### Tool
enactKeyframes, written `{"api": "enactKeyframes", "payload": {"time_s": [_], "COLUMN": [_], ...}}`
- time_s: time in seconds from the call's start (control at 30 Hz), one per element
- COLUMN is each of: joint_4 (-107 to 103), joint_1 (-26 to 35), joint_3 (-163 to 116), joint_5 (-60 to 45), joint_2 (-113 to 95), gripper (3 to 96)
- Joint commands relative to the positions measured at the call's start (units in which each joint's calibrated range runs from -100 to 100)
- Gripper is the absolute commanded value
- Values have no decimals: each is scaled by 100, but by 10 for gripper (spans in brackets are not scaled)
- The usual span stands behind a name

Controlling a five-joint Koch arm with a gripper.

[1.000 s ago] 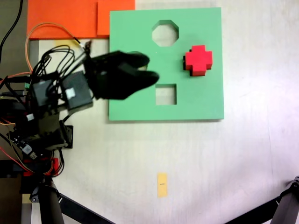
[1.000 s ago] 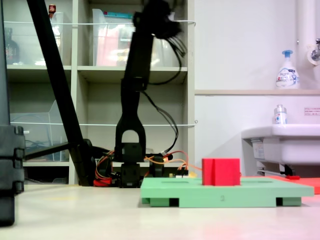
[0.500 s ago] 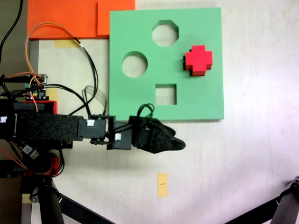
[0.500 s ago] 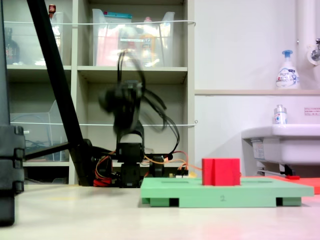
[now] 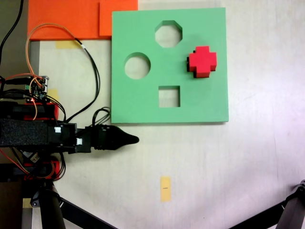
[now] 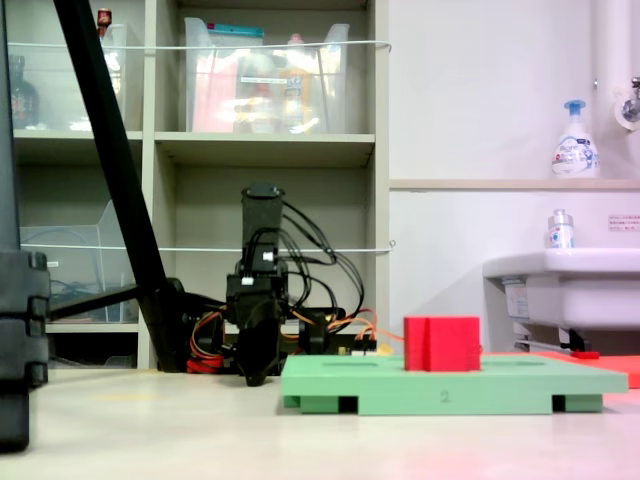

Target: Put the cross columnar block into the corresponding hole

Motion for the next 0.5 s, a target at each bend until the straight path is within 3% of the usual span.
{"api": "enactKeyframes", "payload": {"time_s": [0.03,0.5], "joint_4": [-783,-677], "joint_1": [34,24], "joint_3": [-78,-78], "joint_5": [-20,-20], "joint_2": [-41,-41], "gripper": [485,486]}}
